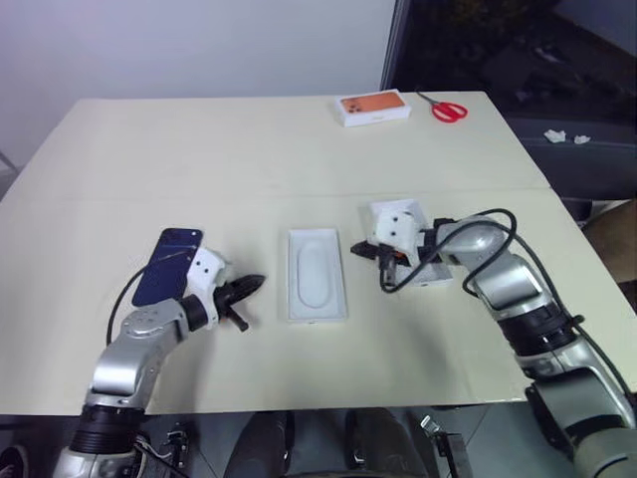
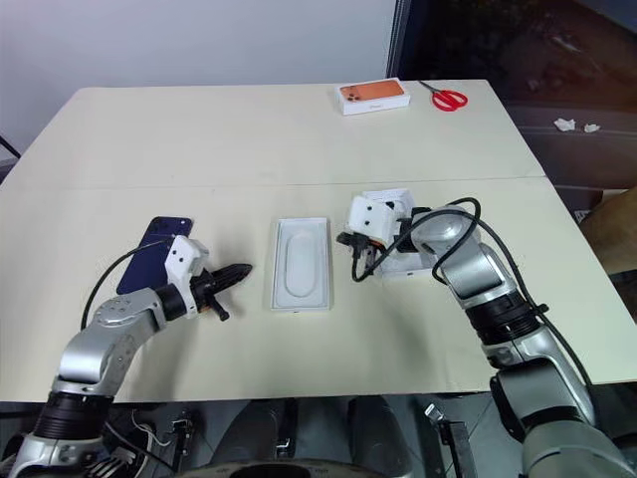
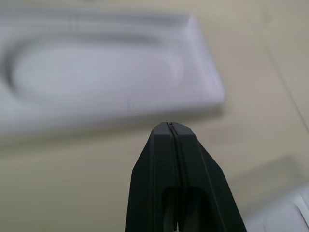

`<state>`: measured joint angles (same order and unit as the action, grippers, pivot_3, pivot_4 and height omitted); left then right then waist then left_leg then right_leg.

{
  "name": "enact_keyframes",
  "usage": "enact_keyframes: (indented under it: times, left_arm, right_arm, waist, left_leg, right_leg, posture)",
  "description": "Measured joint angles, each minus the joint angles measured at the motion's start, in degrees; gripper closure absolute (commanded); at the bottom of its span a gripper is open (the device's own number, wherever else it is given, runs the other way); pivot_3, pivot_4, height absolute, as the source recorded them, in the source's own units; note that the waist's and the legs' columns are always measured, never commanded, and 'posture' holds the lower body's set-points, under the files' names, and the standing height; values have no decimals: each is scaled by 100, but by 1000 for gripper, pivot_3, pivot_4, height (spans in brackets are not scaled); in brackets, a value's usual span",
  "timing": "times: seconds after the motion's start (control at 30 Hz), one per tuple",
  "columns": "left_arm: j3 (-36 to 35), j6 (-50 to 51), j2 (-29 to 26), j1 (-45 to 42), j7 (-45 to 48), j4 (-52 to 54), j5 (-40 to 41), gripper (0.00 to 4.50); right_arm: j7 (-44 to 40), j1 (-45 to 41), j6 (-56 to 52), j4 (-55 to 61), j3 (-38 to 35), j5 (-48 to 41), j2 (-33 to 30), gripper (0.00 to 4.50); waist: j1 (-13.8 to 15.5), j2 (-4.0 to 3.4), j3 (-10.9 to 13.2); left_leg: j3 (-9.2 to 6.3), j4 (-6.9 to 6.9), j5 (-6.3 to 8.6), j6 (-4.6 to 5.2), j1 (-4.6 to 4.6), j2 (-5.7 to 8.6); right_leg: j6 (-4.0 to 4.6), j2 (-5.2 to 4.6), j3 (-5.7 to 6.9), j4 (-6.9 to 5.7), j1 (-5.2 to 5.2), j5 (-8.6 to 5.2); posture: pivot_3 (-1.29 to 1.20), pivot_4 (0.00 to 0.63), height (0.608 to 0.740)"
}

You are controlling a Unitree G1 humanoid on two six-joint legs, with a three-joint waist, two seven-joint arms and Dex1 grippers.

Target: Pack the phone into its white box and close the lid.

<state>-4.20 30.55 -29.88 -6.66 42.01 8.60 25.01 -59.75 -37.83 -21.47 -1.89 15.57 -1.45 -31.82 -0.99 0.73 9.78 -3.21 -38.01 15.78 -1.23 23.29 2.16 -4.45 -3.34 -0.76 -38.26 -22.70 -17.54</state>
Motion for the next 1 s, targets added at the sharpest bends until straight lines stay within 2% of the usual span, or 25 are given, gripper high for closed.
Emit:
enact_keyframes:
  times: [0.07, 0.23, 0.5, 0.57, 0.8, 1.0]
  left_arm:
    - [-260, 183, -185, -73, 66, -3, 198, 3587]
    - [-763, 400, -587, -163, 173, -89, 437, 1155]
    - [-1332, 384, -1146, -118, 520, -688, 546, 1155]
    - [-1506, 369, -1288, -110, 567, -841, 551, 614]
    - [-1895, 355, -1423, -168, 706, -1494, 637, 614]
    - [-2151, 395, -1909, -513, 1056, -2512, 713, 614]
  right_arm:
    - [146, -168, -75, 11, -87, -111, 205, 4500]
    - [544, -264, -70, 13, -112, -117, 707, 4500]
    - [1320, -323, 334, -443, 405, 265, 1688, 4500]
    - [1403, -325, 386, -587, 461, 302, 1822, 4500]
    - [1851, -568, 1142, -1319, 810, 675, 2498, 4500]
    - [2251, -841, 1605, -2227, 1089, 942, 3251, 4500]
  waist:
    - [10, -1, 0]
    - [19, -1, 0]
    - [-9, -3, 2]
    - [-8, -4, 2]
    - [-26, -3, 2]
    - [-101, -1, 1]
  left_leg:
    - [-2, 1, -1, -2, 0, 0]
    - [-1, 1, -1, -2, 2, 2]
    - [-1, 7, -4, -7, 2, 2]
    - [-1, 8, -4, -7, 2, 2]
    - [0, 9, -5, -10, 3, 1]
    - [-1, 8, -12, -20, 3, 0]
  right_leg:
    - [0, 0, 1, -2, -2, 0]
    - [0, -2, 1, 3, -1, 0]
    - [2, 1, 1, -5, -14, 1]
    - [2, 1, 0, -5, -18, 1]
    - [3, 4, -1, -13, -47, 1]
    - [3, 7, -1, -31, -53, 2]
  posture:
    - [0, 150, 740]
    - [0, 150, 740]
    - [0, 150, 740]
    - [0, 150, 740]
    - [0, 150, 740]
    - [0, 150, 740]
